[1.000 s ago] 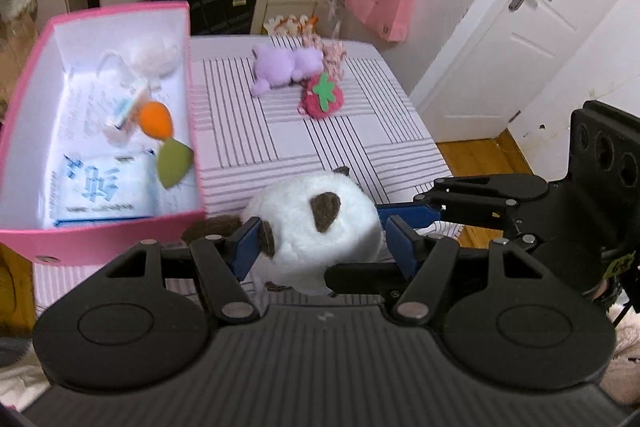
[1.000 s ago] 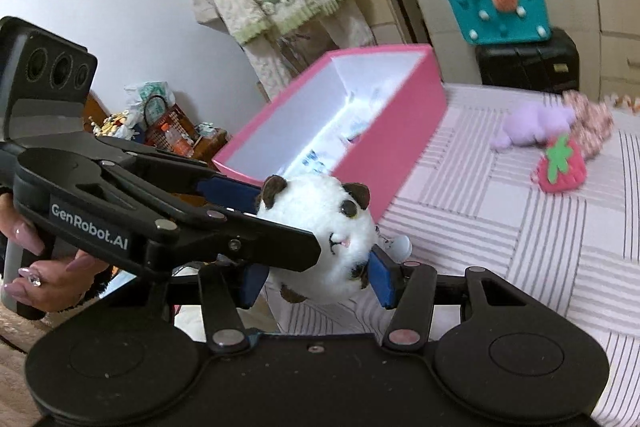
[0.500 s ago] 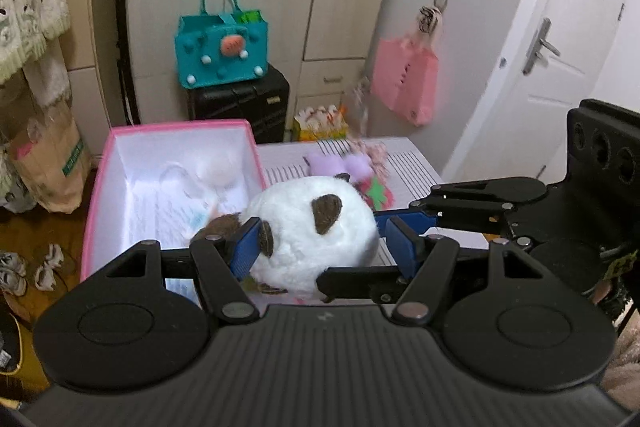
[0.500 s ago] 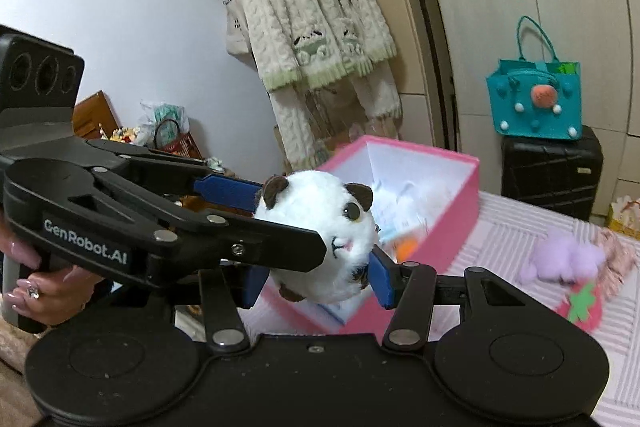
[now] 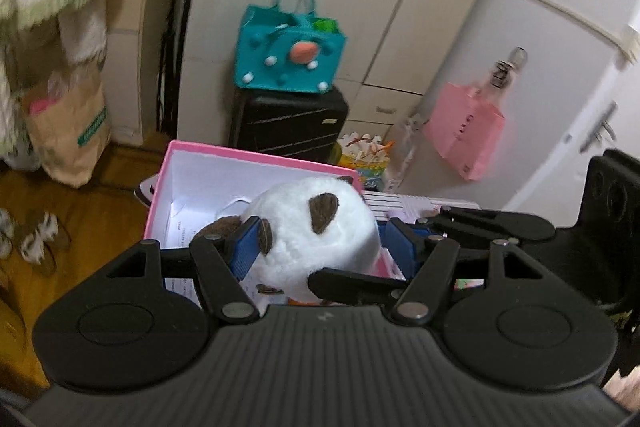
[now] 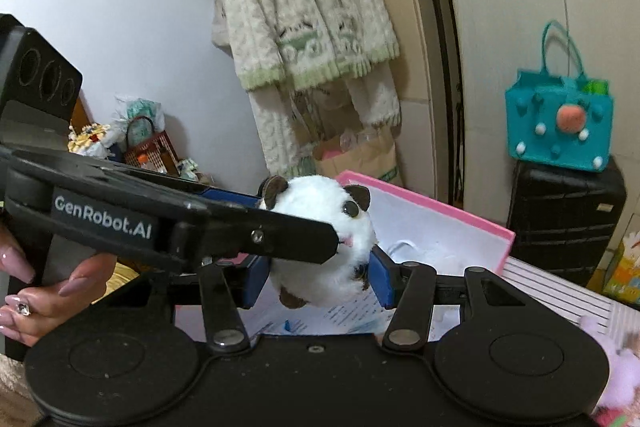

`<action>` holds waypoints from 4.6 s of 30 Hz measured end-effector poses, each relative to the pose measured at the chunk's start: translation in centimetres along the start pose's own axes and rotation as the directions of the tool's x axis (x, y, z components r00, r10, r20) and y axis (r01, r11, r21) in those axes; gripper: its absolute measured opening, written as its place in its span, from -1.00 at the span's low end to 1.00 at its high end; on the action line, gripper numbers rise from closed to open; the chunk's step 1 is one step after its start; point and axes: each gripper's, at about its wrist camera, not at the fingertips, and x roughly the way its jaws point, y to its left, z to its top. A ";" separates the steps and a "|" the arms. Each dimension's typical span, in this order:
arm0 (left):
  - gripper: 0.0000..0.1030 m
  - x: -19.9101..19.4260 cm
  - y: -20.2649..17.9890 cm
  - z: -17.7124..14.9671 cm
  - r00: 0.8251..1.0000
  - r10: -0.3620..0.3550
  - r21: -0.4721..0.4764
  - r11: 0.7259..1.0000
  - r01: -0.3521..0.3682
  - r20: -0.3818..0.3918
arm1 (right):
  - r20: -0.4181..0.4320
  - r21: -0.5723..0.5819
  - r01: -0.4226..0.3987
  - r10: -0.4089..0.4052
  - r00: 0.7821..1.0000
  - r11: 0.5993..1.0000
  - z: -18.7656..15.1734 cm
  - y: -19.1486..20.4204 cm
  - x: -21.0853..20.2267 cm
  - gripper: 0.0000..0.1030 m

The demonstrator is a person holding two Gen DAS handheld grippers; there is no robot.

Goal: Organize soft objects
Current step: 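Lift and carry the panda plush with the right gripper over the box, then open the right gripper to drop the panda plush into the box, then move the right gripper back toward the strawberry and lilac plushes, then grasp the floral cloth with the right gripper while the left grasps the strawberry plush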

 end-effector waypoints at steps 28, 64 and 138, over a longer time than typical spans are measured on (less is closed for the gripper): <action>0.14 5.8 3.8 -1.7 0.985 0.118 -0.019 0.992 -0.121 -0.123 | -0.180 -0.228 0.117 -0.159 0.971 0.967 -1.0 -0.6 5.5 0.17; 0.34 -10.7 -6.5 -7.8 0.992 0.124 0.303 0.946 -0.112 -0.022 | -0.052 -0.134 0.121 -0.129 0.990 0.984 -4.7 7.5 -13.9 0.18; 0.34 20.2 -21.8 -13.5 0.998 0.064 0.191 0.979 -0.066 0.013 | -0.079 -0.058 0.182 -0.186 0.979 0.982 -12.2 -26.2 -7.7 0.56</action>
